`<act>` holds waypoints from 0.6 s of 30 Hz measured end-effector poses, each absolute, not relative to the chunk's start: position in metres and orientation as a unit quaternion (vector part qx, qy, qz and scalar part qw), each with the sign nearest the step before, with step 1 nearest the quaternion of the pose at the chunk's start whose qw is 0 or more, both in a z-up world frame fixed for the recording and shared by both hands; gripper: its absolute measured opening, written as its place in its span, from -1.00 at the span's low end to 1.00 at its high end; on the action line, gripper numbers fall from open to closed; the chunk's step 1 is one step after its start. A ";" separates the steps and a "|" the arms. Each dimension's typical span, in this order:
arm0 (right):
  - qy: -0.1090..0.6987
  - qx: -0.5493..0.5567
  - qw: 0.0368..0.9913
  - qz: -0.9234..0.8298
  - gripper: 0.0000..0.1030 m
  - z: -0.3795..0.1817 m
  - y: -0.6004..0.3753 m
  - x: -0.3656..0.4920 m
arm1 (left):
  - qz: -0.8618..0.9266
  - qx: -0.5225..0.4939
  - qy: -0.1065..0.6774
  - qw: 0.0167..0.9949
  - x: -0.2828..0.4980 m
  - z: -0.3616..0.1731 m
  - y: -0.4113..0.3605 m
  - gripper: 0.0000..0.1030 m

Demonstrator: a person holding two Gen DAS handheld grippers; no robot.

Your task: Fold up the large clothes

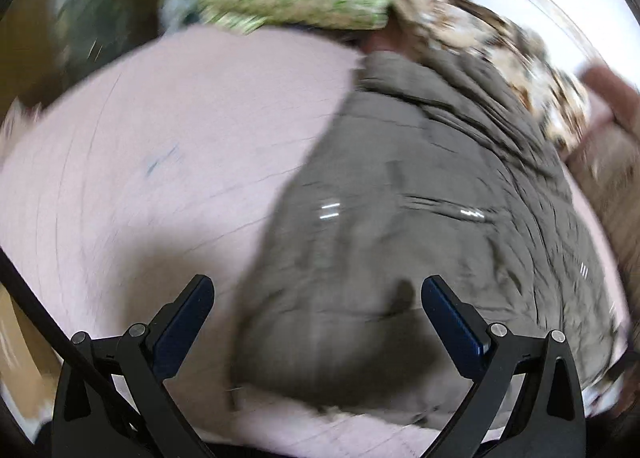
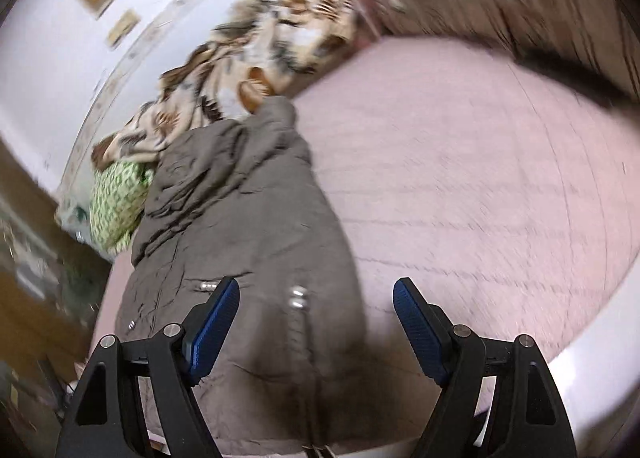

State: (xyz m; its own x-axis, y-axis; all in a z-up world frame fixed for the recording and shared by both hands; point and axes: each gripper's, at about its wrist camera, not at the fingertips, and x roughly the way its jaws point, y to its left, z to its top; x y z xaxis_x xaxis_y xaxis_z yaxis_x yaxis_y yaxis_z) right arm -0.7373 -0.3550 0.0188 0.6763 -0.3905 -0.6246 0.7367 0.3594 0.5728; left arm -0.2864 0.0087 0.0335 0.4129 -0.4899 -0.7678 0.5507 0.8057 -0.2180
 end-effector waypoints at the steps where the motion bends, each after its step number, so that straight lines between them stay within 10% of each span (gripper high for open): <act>1: 0.196 0.460 0.791 -0.351 0.61 0.012 -0.357 -0.741 | -0.301 0.012 0.462 0.834 -0.279 0.029 0.018 1.00; 18: 0.219 0.540 0.770 -0.258 0.41 -0.026 -0.314 -0.725 | -0.344 -0.026 0.485 0.804 -0.283 0.016 0.031 1.00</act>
